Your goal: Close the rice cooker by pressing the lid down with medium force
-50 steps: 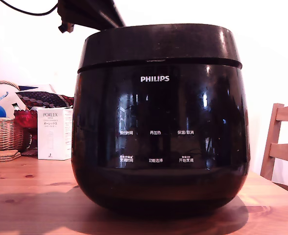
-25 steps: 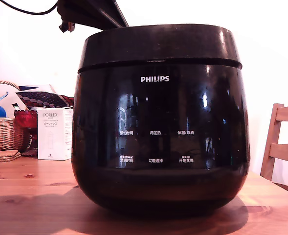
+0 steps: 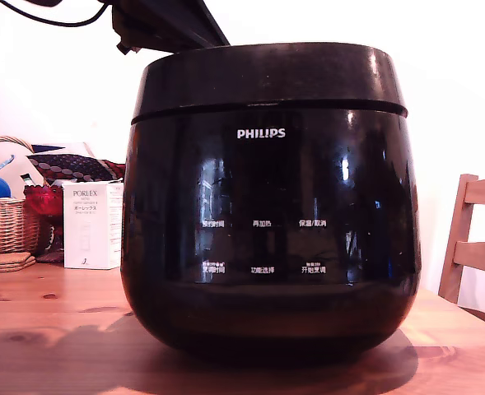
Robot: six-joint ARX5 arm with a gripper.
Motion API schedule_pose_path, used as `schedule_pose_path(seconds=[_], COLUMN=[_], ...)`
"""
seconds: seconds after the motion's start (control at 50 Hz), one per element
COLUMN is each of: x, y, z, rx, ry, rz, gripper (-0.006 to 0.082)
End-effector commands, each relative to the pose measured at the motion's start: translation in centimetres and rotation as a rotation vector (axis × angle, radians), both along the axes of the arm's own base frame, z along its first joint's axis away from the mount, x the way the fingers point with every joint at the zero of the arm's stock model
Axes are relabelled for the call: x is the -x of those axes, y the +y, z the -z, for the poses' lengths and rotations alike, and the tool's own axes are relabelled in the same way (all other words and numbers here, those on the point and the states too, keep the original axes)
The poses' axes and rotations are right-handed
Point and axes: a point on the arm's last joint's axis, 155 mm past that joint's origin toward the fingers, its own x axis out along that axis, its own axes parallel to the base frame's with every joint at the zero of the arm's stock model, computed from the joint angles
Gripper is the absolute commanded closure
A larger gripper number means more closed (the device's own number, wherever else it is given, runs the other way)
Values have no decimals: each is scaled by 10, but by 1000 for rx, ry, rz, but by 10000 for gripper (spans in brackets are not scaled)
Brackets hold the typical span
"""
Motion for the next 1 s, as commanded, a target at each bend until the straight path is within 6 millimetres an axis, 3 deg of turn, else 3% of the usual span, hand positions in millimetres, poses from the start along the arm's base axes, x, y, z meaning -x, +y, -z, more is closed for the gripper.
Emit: schedule_pose_path(seconds=[0.0, 0.36, 0.64, 0.98], x=[17, 13, 8, 17], y=[22, 29, 29, 40], z=[80, 79, 94, 117], rx=[-166, -75, -36, -88], ry=[158, 37, -10, 29], rz=[-18, -38, -52, -62], gripper=[791, 791, 791, 791])
